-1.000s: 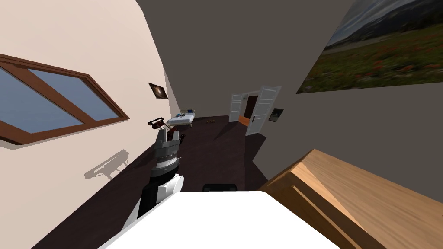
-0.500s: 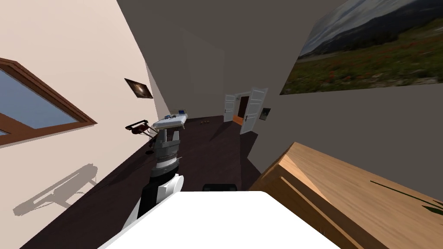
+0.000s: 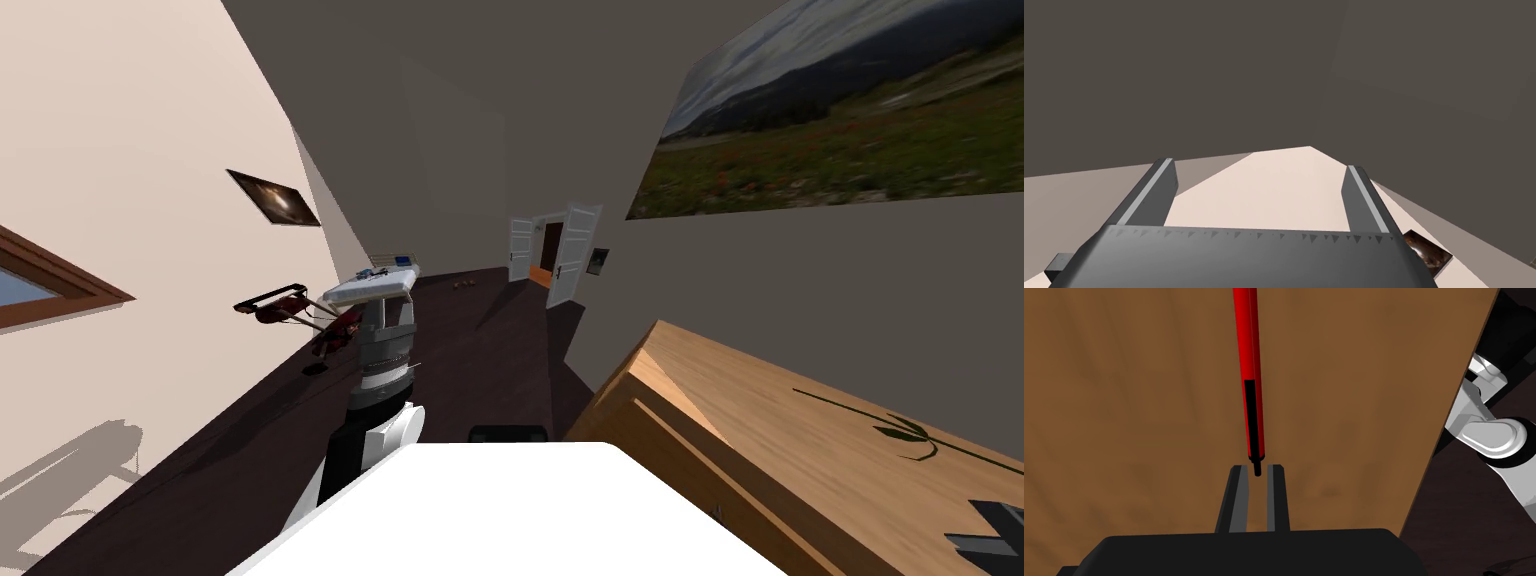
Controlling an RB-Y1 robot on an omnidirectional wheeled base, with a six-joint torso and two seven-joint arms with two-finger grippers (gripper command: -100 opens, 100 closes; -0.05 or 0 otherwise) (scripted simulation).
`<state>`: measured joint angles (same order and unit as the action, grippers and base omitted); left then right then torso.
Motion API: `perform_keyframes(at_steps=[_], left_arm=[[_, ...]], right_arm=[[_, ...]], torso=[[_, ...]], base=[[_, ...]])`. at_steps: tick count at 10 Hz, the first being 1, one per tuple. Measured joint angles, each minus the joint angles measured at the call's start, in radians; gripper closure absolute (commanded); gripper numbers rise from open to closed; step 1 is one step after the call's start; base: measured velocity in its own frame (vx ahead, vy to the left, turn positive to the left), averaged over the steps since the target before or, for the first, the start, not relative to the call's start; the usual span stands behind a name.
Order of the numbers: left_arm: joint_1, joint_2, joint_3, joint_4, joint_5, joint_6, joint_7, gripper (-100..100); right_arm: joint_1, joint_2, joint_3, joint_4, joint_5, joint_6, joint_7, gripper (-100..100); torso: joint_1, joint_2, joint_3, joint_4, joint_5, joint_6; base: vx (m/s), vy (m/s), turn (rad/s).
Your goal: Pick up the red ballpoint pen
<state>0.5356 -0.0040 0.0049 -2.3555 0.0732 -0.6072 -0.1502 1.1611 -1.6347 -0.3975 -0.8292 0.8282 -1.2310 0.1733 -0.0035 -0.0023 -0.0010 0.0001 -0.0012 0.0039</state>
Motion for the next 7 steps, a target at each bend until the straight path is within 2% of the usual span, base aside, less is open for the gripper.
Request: perform_keyframes(at_steps=[1, 2, 3, 4, 5, 6, 7], left_arm=[[0.000, 0.000, 0.000, 0.000, 0.000, 0.000, 0.000, 0], [0.000, 0.000, 0.000, 0.000, 0.000, 0.000, 0.000, 0], [0.000, 0.000, 0.000, 0.000, 0.000, 0.000, 0.000, 0], [0.000, 0.000, 0.000, 0.000, 0.000, 0.000, 0.000, 0], [0.000, 0.000, 0.000, 0.000, 0.000, 0.000, 0.000, 0], [0.000, 0.000, 0.000, 0.000, 0.000, 0.000, 0.000, 0], [0.000, 0.000, 0.000, 0.000, 0.000, 0.000, 0.000, 0]], right_arm=[[0.005, -0.010, -0.011, -0.019, 0.006, 0.004, -0.013, 100], [0.079, -0.023, -0.102, -0.084, 0.027, 0.015, -0.046, 100], [0.046, -0.039, -0.070, -0.080, 0.025, 0.017, -0.053, 100], [0.020, -0.044, -0.047, -0.070, 0.024, 0.013, -0.048, 100], [0.002, -0.062, -0.047, -0.089, 0.033, 0.015, -0.057, 100], [0.016, -0.076, -0.092, -0.118, 0.059, 0.014, -0.073, 100], [0.018, -0.089, -0.107, -0.138, 0.071, 0.013, -0.091, 100]], torso=[[0.000, 0.000, 0.000, 0.000, 0.000, 0.000], [0.001, 0.000, 0.000, 0.000, 0.000, 0.000], [0.000, 0.000, 0.000, 0.000, 0.000, -0.001], [0.001, 0.001, 0.000, 0.000, 0.000, -0.002], [0.000, 0.001, 0.000, 0.000, 0.000, 0.000], [0.000, 0.001, 0.001, 0.000, 0.000, 0.002], [0.000, 0.000, 0.000, 0.000, 0.000, -0.001]], base=[[0.032, -0.024, -0.278], [0.027, -0.015, -0.140], [0.010, -0.001, 0.005], [0.020, -0.016, -0.245], [0.051, -0.027, -0.440], [0.045, -0.015, -0.191], [0.042, -0.016, -0.299]])
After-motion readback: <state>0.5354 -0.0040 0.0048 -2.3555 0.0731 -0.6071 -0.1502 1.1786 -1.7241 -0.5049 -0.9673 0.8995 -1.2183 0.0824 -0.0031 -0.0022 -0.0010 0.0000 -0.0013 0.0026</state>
